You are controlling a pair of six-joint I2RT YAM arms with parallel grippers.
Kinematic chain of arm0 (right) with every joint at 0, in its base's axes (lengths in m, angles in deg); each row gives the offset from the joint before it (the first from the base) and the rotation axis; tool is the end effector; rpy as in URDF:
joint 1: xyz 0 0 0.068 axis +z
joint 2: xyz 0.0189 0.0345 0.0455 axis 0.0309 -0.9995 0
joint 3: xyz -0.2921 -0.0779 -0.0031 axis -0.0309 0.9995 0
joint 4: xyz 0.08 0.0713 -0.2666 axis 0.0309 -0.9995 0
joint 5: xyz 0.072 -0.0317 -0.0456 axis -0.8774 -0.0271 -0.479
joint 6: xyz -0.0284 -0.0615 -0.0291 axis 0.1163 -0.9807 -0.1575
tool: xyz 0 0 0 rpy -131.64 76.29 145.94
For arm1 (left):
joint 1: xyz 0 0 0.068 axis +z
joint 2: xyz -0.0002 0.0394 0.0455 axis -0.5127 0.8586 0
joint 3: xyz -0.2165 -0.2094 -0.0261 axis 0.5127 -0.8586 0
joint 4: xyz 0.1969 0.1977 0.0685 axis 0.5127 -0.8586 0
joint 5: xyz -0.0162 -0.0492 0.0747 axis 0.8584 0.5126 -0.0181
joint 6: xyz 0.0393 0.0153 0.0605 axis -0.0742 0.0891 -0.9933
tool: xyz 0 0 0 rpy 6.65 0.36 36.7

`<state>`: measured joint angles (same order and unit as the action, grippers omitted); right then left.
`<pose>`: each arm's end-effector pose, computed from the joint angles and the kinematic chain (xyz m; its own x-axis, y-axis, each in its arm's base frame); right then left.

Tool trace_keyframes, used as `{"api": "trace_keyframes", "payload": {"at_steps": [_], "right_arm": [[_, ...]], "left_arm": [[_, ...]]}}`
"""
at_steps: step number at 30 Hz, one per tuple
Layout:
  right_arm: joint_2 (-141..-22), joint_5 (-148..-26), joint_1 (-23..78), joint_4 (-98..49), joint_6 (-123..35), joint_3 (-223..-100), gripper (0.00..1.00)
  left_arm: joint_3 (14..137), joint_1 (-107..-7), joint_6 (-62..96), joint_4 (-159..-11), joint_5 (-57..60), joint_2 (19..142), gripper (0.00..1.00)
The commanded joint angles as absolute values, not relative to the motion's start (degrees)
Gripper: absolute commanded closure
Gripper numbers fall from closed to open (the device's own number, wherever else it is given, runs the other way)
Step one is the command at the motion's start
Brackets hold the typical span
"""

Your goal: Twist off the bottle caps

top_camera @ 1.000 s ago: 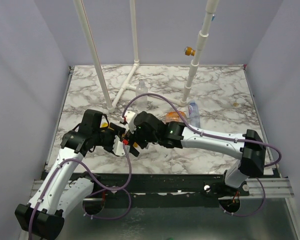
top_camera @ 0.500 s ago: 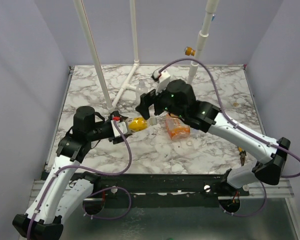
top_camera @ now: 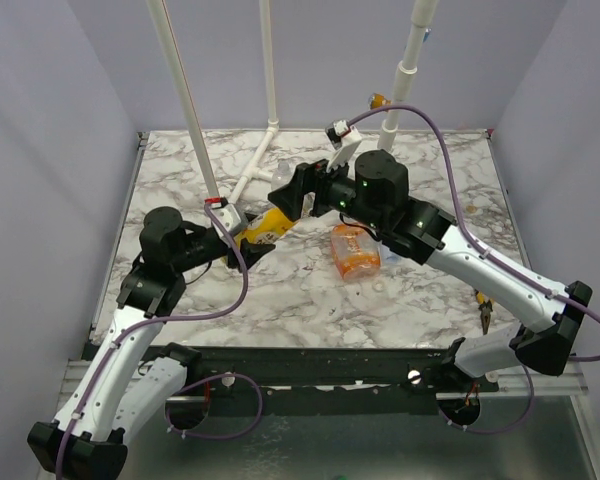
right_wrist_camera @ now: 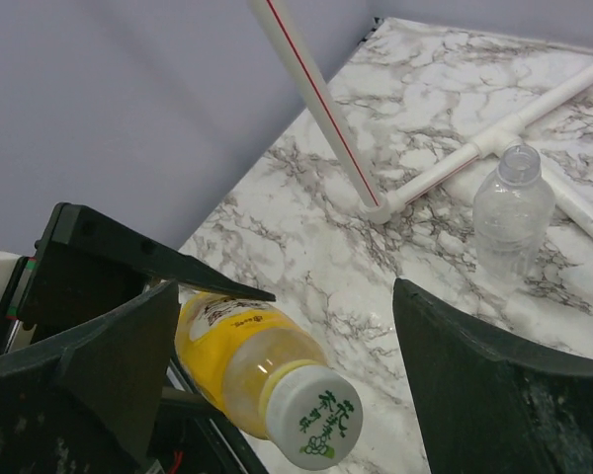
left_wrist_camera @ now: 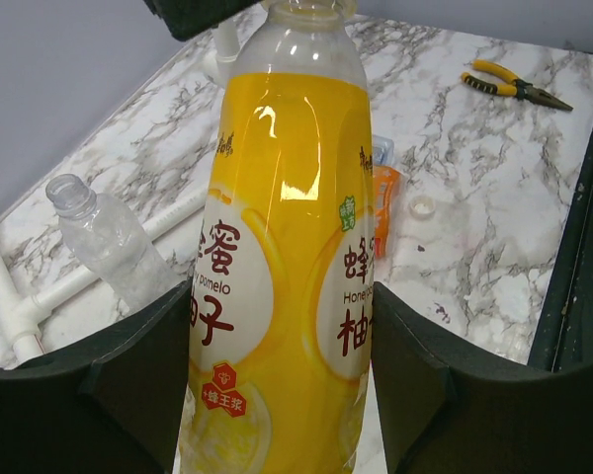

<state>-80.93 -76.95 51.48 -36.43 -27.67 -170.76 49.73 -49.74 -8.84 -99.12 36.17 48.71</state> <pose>0.2247 0.2959 0.4662 -0.3780 0.1456 -0.9143 -0.6785 0.6283 0.3806 0.1698 -0.1023 0.3710 0.0764 0.1713 -0.9822 0.8814 0.4489 0.1469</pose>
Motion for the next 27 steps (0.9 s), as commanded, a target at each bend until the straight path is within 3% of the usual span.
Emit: {"api": "trace_keyframes", "payload": {"at_steps": [1, 8, 15, 18, 22, 25, 27], "right_arm": [[-78.3, -72.1, 51.6, -33.8, -25.1, -168.0, 0.1], [-77.5, -73.8, 51.6, -30.2, -22.5, -165.1, 0.26], [-79.2, -76.6, 51.6, -27.5, -20.5, -165.3, 0.57], [-80.2, -77.2, 51.6, -27.3, -19.7, -166.0, 0.57], [-80.9, -75.9, 51.6, -27.4, -18.7, -166.1, 0.45], [-80.9, -75.1, 51.6, -26.1, -18.3, -165.7, 0.46], [-80.5, -74.5, 51.6, -25.1, -18.1, -165.5, 0.55]], "left_arm": [[47.7, -49.9, -2.9, -94.4, 34.2, 46.5, 0.77], [46.3, -49.9, 0.2, -91.8, 32.9, 46.4, 0.77], [45.3, -49.9, 4.3, -88.9, 31.5, 47.0, 0.77], [44.6, -49.9, 5.6, -87.5, 29.6, 47.3, 0.77], [44.3, -49.9, 8.2, -84.9, 28.0, 47.6, 0.78], [44.1, -49.9, 8.8, -84.4, 27.9, 47.9, 0.78], [43.9, -50.0, 9.3, -84.2, 27.8, 47.9, 0.78]]}}
